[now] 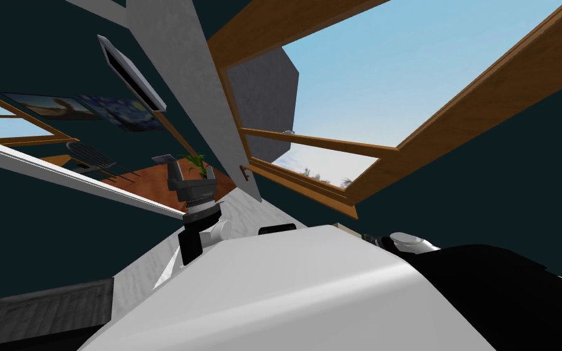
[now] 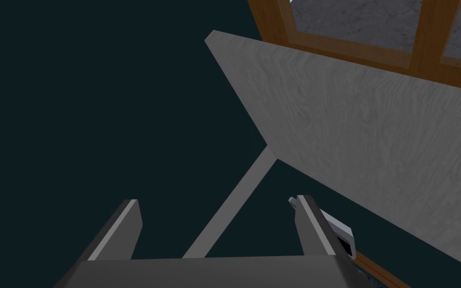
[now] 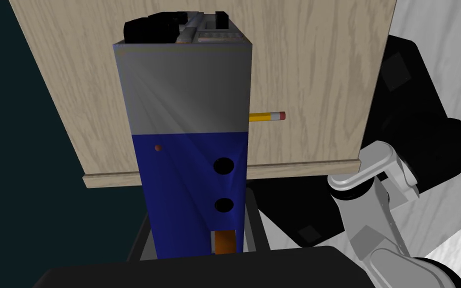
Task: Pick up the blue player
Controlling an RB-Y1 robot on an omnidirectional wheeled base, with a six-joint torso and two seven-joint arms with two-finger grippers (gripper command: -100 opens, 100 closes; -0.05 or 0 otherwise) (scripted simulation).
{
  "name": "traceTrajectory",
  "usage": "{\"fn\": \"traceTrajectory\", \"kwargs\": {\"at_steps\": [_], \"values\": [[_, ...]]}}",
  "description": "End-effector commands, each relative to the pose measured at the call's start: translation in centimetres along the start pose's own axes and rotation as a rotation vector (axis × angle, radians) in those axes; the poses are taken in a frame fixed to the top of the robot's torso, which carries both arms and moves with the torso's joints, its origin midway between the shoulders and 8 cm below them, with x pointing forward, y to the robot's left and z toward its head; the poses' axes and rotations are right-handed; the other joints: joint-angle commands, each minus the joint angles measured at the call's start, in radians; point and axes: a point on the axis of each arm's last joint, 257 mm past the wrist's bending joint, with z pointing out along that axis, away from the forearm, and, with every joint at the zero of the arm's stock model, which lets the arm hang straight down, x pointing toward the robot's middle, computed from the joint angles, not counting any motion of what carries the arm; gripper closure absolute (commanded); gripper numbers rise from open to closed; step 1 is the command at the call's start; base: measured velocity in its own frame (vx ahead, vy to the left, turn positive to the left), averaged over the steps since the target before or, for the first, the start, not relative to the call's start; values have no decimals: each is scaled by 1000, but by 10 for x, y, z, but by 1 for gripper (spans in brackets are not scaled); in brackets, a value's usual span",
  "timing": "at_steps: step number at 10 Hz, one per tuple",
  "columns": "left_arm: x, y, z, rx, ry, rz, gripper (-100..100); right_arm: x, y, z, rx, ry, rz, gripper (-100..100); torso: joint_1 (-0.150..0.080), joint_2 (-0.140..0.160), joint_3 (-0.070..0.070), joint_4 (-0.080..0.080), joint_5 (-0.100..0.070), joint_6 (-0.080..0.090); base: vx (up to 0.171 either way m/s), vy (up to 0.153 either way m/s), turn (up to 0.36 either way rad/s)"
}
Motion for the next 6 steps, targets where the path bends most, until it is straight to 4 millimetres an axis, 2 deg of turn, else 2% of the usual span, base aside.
{"fn": "traceTrajectory", "kwargs": {"at_steps": [1,2,3,4,5,6], "values": [[0,0,0,0,0,0,0,0,0,0,0,0,0,100,0,0,0,0,0,0,0,0,0],[0,0,0,0,0,0,0,0,0,0,0,0,0,0,0,0,0,0,0,0,0,0,0],[0,0,0,0,0,0,0,0,-12,-12,2,-1,-12,100,0,0,0,0,0,0,-12,29,-111],[0,0,0,0,0,0,0,1,-16,-17,3,-1,-16,100,2,1,0,0,1,1,-30,58,-91],[0,0,0,0,0,0,0,-1,-16,-13,5,0,-13,100,4,2,1,0,1,1,-15,27,-16],[0,0,0,0,0,0,0,-1,-16,-14,4,0,-14,0,3,1,1,0,1,1,-3,5,0]]}}
